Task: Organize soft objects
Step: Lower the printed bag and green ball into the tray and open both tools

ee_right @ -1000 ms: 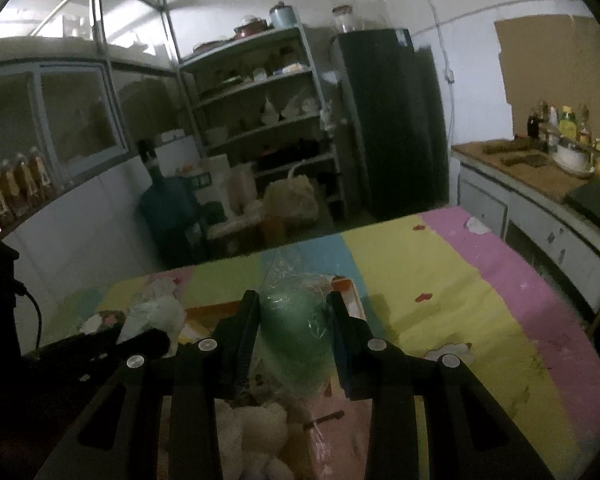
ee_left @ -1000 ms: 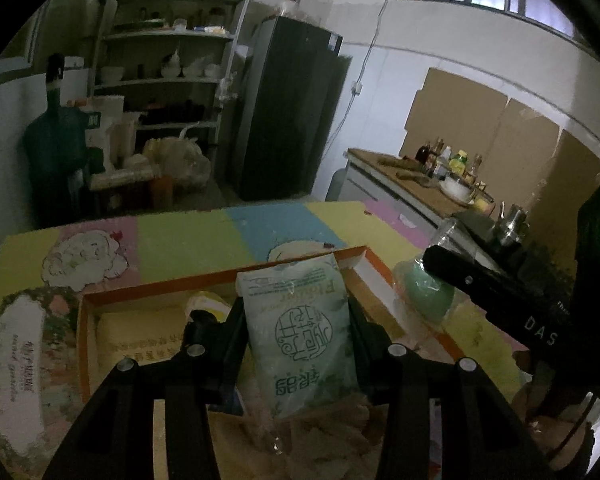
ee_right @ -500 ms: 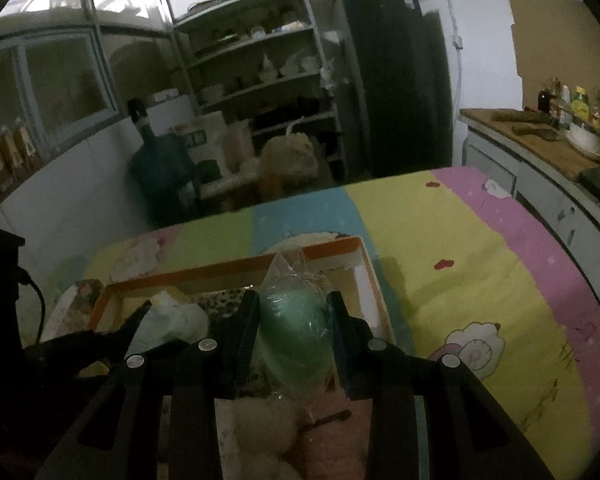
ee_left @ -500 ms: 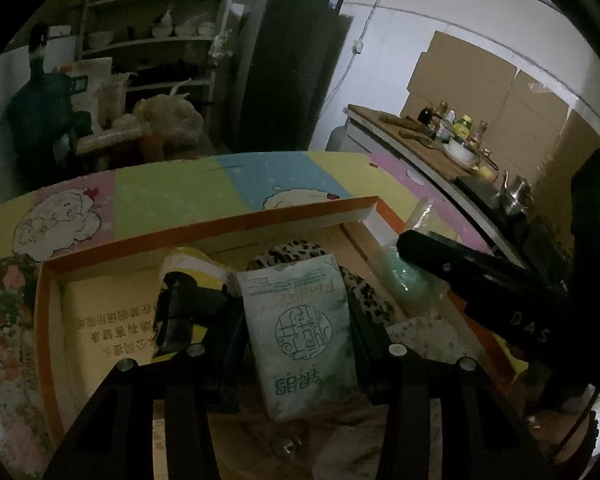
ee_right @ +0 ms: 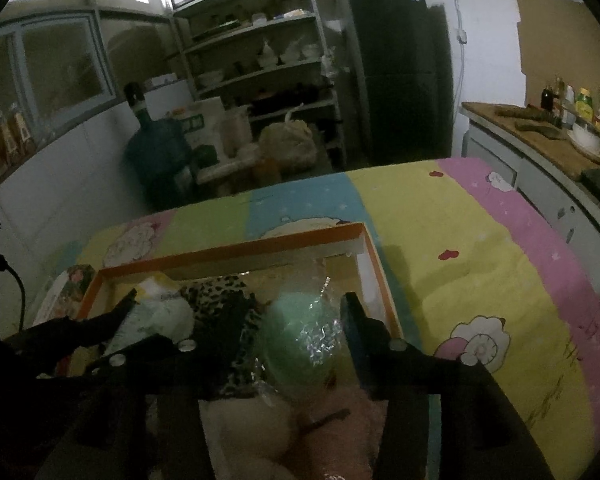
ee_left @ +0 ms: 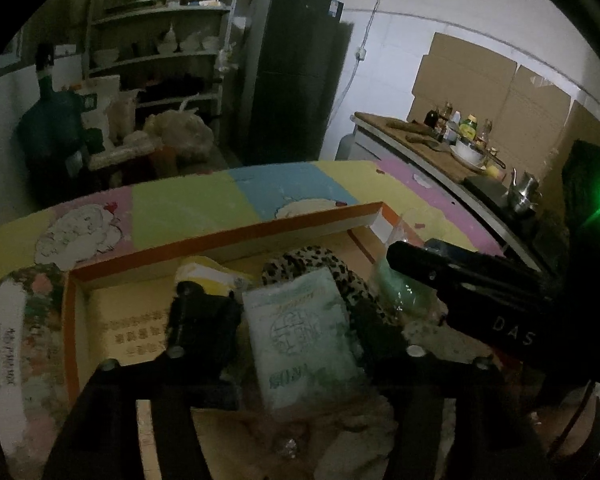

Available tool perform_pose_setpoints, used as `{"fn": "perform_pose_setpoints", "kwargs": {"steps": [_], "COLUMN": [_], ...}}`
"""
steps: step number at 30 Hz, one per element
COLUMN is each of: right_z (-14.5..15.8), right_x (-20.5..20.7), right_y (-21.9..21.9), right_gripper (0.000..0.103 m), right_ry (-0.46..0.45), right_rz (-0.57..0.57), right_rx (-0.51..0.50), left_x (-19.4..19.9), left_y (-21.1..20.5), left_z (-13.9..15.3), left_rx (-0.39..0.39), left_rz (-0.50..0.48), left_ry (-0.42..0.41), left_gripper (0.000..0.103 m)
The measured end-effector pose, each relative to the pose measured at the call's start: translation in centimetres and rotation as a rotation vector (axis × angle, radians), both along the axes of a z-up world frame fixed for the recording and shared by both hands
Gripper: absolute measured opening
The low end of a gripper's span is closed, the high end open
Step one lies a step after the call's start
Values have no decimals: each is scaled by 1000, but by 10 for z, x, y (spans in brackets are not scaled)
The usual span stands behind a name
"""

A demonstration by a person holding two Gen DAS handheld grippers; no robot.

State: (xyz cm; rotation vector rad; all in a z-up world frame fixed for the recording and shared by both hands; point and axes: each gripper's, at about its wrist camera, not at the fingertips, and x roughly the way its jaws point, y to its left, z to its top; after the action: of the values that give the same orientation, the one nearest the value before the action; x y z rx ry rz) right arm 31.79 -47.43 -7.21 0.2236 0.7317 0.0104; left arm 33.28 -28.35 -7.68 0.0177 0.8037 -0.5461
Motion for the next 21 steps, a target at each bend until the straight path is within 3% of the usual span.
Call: {"fn": "perform_pose_setpoints", "kwargs": {"steps": [3,21], "right_z": [3,28], "right_x": [-2,-34], "right_y": [1,19], "right_gripper": [54,55], "right_ry": [-12,-98], "right_rz": [-1,-52], "right_rx": [-7,-64], "left_x": [-2,-37], "left_y": [5,32], "left_z": [6,37], "left_rx": [-8,-18], "left_rz": [12,41], "left_ry": [-23,-142], "left_gripper": [78,78]}}
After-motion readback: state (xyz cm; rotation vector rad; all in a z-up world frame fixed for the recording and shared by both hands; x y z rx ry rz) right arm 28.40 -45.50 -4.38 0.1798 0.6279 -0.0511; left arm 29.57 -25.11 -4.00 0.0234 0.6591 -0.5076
